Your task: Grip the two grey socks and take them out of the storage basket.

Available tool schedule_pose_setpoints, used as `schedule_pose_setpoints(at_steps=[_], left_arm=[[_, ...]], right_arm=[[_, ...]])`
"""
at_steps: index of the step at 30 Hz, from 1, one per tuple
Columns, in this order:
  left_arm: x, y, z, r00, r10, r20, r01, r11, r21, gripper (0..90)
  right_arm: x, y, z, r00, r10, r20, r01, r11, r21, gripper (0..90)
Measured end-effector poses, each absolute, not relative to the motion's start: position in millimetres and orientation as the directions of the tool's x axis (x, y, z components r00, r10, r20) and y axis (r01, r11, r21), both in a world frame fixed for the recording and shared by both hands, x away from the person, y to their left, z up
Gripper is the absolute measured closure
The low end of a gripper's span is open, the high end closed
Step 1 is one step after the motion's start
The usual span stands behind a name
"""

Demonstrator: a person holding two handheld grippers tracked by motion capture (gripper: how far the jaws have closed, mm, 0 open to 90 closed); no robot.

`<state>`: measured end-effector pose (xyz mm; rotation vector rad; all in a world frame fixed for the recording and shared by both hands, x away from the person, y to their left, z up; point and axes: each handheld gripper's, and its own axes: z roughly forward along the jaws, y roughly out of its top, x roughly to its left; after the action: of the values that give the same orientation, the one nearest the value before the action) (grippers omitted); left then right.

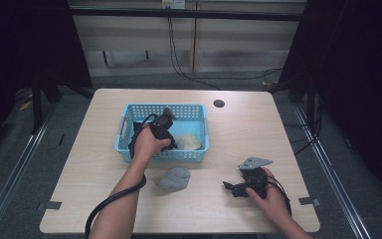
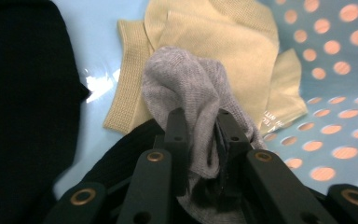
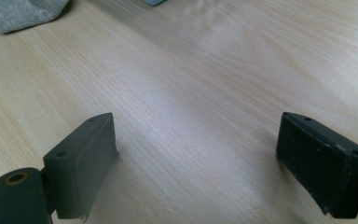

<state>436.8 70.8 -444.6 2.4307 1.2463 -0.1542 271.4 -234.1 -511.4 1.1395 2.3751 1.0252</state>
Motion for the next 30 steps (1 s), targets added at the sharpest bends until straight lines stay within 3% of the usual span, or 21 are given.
schedule_pose_setpoints(at_steps=[30], left_arm=[[422, 85, -371, 0.651, 0.711, -0.265, 0.746, -0.534, 0.398, 78.1]], right_arm=[[272, -234, -511, -0.634, 0.773, 0.023, 0.546, 0.426, 0.721, 11.5]])
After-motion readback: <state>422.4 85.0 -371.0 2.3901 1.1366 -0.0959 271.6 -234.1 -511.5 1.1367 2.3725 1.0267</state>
